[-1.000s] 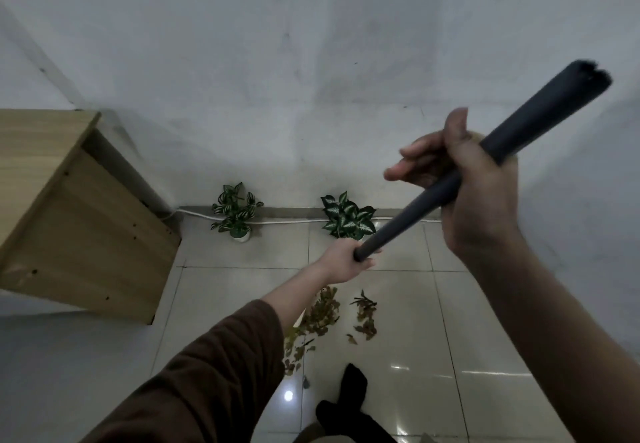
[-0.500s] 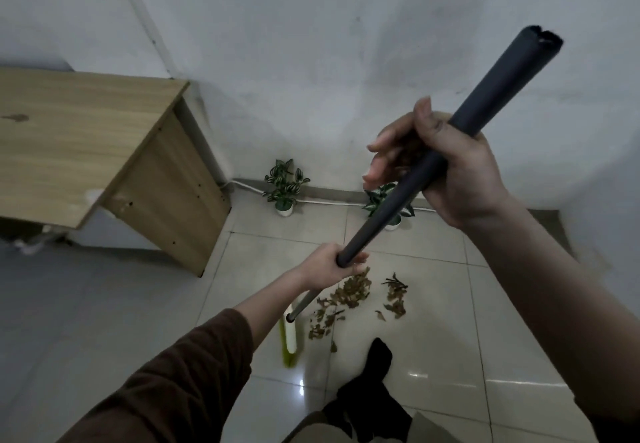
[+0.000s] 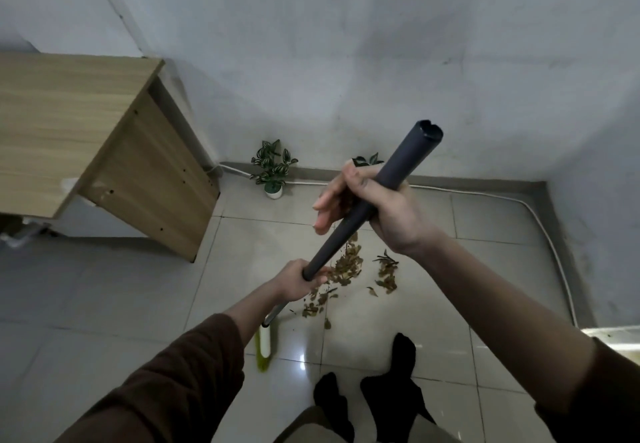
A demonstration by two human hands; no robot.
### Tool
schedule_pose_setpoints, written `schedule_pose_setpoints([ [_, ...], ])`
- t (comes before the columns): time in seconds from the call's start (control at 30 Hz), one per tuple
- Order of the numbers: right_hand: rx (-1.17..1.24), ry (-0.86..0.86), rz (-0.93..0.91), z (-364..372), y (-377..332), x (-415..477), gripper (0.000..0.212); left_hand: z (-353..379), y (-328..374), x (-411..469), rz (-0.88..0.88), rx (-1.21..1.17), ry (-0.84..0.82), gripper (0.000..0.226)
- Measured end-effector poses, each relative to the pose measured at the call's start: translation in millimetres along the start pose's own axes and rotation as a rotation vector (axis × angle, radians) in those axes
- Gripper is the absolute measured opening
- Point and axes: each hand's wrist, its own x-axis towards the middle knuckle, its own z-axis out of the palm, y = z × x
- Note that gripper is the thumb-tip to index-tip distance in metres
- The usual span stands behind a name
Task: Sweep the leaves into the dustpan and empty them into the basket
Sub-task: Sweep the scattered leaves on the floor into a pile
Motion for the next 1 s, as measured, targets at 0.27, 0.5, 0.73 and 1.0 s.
schedule_pose_setpoints([
  [0.27,-0.038,0.103,-0.032,-85,-48,6,0.048,45,93,63,0.043,-0.104,-0.034,0.027],
  [0.5,-0.138,0.118,-0.058,-155,-83,19,0.050,67,168,116,0.067,-0.152,-0.019,0.030],
  [0.73,-0.128,-0.061,-0.095,-197,-114,41,0.050,57,200,131,0.113,-0.117,0.016,0.038],
  [1.0,-0.003,-0.217,-0.025,-201,-95,63,0.049,42,164,113,0.024,-0.070,0.069,0.030],
])
